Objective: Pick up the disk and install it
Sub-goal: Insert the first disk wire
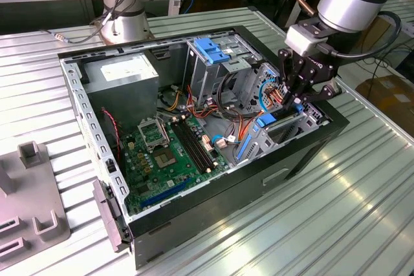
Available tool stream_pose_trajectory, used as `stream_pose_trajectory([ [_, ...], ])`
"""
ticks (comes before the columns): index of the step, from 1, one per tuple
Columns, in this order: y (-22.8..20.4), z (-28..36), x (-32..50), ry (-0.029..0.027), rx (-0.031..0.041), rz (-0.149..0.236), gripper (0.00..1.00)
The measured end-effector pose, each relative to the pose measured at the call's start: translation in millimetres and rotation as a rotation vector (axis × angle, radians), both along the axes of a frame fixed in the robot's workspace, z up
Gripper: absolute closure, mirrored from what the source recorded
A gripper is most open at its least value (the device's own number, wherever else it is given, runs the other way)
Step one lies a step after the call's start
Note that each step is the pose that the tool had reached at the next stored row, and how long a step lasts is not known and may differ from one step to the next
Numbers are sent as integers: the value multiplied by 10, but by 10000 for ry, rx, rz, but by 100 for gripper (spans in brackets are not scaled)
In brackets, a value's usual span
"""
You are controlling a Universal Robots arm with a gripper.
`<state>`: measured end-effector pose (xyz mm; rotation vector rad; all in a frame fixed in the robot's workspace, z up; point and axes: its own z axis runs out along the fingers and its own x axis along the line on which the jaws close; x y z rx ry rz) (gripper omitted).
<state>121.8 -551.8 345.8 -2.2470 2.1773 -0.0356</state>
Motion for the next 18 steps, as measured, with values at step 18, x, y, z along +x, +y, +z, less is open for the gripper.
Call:
stream_pose_trajectory([
  [18,0,22,0,-1,0,-197,83],
])
